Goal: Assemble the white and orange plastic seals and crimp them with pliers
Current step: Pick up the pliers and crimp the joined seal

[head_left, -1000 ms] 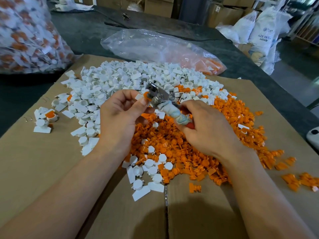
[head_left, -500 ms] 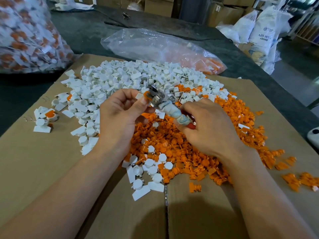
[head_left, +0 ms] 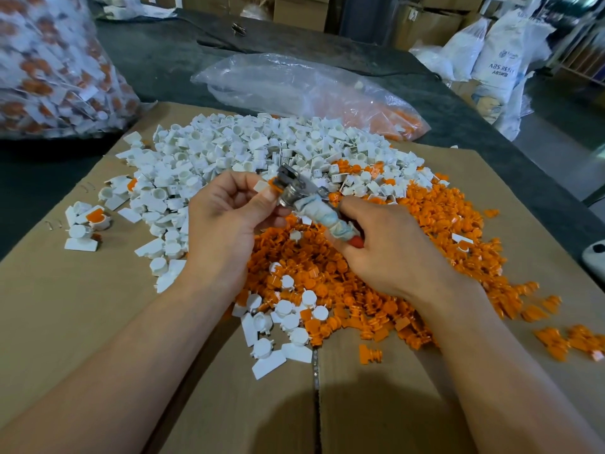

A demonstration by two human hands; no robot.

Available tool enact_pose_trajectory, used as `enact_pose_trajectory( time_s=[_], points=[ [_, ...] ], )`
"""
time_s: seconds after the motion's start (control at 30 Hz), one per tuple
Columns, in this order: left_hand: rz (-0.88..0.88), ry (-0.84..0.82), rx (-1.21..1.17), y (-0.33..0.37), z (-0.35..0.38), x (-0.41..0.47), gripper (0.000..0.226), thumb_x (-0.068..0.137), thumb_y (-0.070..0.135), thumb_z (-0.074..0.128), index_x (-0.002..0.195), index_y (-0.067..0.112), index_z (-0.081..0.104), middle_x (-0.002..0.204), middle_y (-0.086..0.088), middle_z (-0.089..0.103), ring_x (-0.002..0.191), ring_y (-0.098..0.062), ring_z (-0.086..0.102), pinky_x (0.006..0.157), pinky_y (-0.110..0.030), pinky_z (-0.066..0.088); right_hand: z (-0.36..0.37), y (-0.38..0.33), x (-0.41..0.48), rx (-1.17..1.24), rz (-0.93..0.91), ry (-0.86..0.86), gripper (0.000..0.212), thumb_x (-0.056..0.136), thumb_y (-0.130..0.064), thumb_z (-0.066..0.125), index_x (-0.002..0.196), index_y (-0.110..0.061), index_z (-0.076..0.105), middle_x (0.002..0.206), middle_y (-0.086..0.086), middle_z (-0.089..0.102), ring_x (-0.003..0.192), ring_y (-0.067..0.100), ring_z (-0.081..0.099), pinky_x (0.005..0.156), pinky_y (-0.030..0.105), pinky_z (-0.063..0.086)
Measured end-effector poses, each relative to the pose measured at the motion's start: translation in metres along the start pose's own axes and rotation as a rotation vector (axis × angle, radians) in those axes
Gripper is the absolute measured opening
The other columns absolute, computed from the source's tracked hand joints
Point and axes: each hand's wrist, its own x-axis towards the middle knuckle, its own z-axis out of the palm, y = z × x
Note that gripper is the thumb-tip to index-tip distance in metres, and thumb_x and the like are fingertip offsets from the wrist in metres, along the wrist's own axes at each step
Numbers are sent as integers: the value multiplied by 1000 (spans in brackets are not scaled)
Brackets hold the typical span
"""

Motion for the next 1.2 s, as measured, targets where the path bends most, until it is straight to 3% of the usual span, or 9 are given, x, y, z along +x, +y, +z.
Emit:
enact_pose_trajectory(
  time_s=[0.5, 0.67, 0.8, 0.9, 1.0, 1.2],
  points=[
    [-32, 28, -29, 1, 0, 0, 21, 85, -10, 51, 72, 6, 52, 53, 5, 62, 48, -9, 58, 49, -17, 48, 4, 0, 3, -16, -4, -5, 17, 85, -21, 58, 85, -23, 41, 60, -10, 40, 57, 15, 41, 48, 29, 32],
    [-43, 37, -48, 3, 0, 0, 22, 84, -12, 51, 71, 6, 53, 55, 4, 64, 49, -10, 60, 49, -18, 49, 6, -2, 1, -65, -22, 29, 25, 83, -20, 60, 82, -23, 35, 57, -10, 34, 51, 8, 33, 45, 26, 21],
    [-51, 46, -58, 4, -1, 0, 20, 83, -11, 54, 72, 5, 54, 56, 2, 65, 51, -12, 61, 49, -19, 50, 6, -2, 1, -63, -16, 47, 25, 81, -19, 61, 83, -24, 36, 57, -11, 34, 53, 10, 34, 46, 26, 23],
    [-71, 55, -46, 4, 0, 1, 19, 82, -9, 56, 71, 6, 55, 55, 0, 65, 50, -14, 61, 48, -20, 49, 8, 0, 2, -54, -3, 37, 21, 84, -25, 60, 82, -22, 39, 59, -10, 38, 56, 13, 39, 47, 28, 28],
    [-90, 67, -31, 5, 0, 0, 18, 80, -9, 59, 70, 6, 58, 52, 0, 62, 47, -13, 60, 46, -19, 49, 5, 3, 2, 5, 30, 42, 21, 84, -37, 59, 84, -21, 46, 63, -11, 43, 56, 5, 41, 47, 23, 29],
    [-113, 60, 49, 5, -2, 1, 18, 77, -7, 63, 69, 9, 66, 53, -1, 63, 46, -13, 60, 45, -18, 48, -5, 24, 4, 40, 221, 151, 33, 81, -49, 56, 90, -18, 48, 71, -11, 46, 63, 4, 42, 51, 24, 29]
  ],
)
